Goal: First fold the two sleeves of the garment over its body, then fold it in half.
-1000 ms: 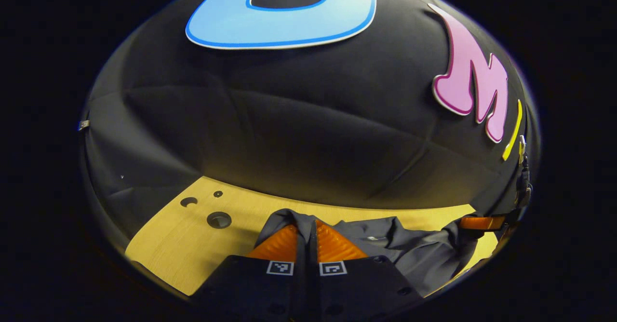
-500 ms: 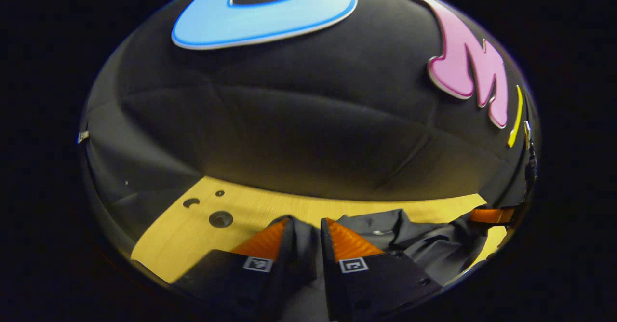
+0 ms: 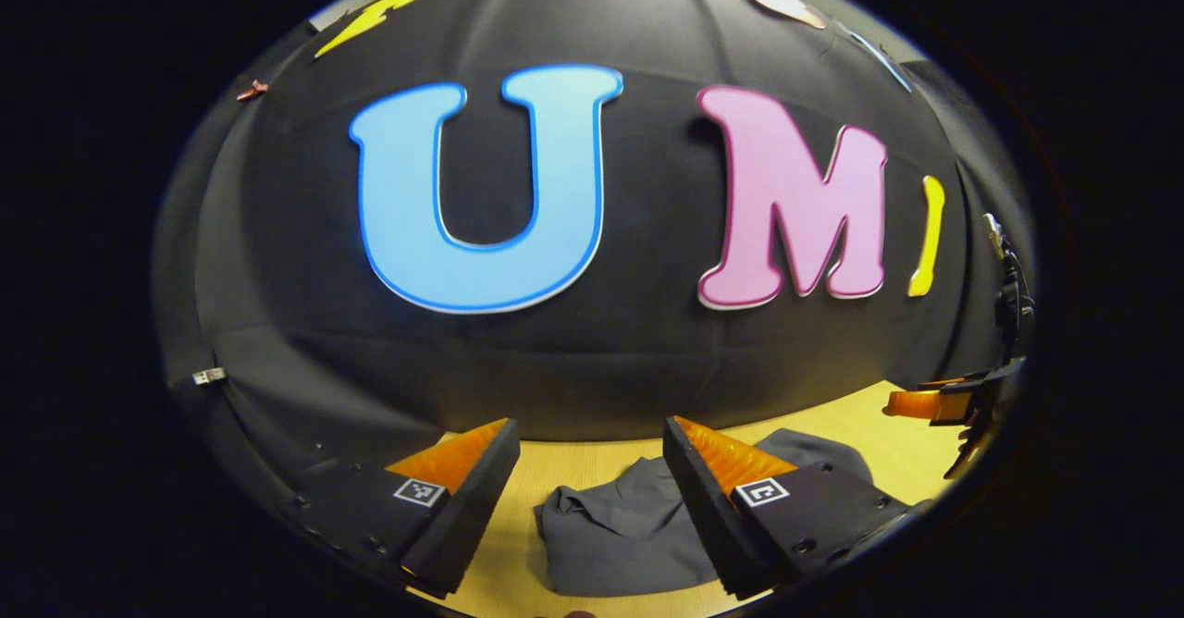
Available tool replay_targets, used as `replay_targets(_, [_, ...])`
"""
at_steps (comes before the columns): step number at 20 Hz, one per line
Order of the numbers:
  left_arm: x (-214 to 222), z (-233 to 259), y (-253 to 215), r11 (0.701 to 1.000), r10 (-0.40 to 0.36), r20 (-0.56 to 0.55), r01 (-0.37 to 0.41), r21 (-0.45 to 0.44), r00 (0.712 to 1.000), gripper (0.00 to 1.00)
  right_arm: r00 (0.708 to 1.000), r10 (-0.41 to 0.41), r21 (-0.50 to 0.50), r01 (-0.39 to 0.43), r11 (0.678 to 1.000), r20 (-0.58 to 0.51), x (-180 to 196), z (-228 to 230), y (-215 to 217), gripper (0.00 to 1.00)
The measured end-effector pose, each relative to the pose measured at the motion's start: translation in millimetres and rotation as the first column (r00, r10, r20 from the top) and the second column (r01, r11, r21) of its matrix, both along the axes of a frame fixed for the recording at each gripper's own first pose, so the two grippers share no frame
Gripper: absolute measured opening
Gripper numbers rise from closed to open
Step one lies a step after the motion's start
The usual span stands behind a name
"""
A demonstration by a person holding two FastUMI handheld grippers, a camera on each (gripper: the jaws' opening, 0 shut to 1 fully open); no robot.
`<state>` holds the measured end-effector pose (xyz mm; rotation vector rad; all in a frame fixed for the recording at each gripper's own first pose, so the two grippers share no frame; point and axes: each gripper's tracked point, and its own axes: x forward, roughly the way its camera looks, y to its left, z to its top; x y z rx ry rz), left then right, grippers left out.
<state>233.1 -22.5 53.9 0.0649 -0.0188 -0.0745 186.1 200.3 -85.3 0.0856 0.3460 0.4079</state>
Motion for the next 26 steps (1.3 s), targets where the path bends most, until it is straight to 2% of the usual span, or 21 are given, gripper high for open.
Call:
replay_targets(3, [-53.4,13.6,-2.9,1.000,-0.017,0.026,0.016,0.019,1.000,0.98,0.996,-0.029,-0.026,0.031,0.999,0.087,-33.0,33.2,-27.6,0.98])
replay_targets(7, [-118.9,13.5,-8.4,0.999,-0.051,0.022,0.051,-0.017,0.998,0.98,0.992,-0.041,-0.040,0.046,0.998,0.123,-83.8,57.3,-53.6,0.98])
replay_targets(13, [-194.2,-8.9,-15.5,0.994,-0.107,-0.014,0.107,0.009,0.994,0.98,0.994,-0.019,-0.055,0.025,0.998,0.111,-166.1,50.3,-67.3,0.98])
replay_targets(16, [-219.0,-14.2,-21.2,0.994,-0.110,-0.007,0.110,-0.012,0.994,0.98,0.997,0.005,-0.068,0.000,0.998,0.073,-203.6,32.5,-67.2,0.98])
replay_targets(18, [-228.9,-29.5,-40.9,0.986,-0.163,-0.039,0.161,-0.051,0.986,0.98,0.999,-0.003,-0.064,0.006,0.998,0.047,-223.9,18.6,-69.4,0.98])
replay_targets(19, [-231.8,-39.9,-42.2,0.985,-0.163,-0.058,0.160,-0.059,0.985,0.98,1.000,-0.008,-0.056,0.009,0.998,0.023,-233.7,9.0,-69.2,0.98])
replay_targets(21, [-230.4,-51.3,-40.0,0.987,-0.158,-0.076,0.155,-0.050,0.985,0.98,1.000,-0.002,-0.050,0.001,0.999,-0.023,-251.0,-6.9,-65.8,0.98])
replay_targets(26, [-238.5,-83.7,-38.0,0.995,-0.101,-0.092,0.100,-0.019,0.991,0.97,1.000,-0.010,-0.073,0.008,0.997,-0.027,-270.9,-20.3,-69.0,0.98])
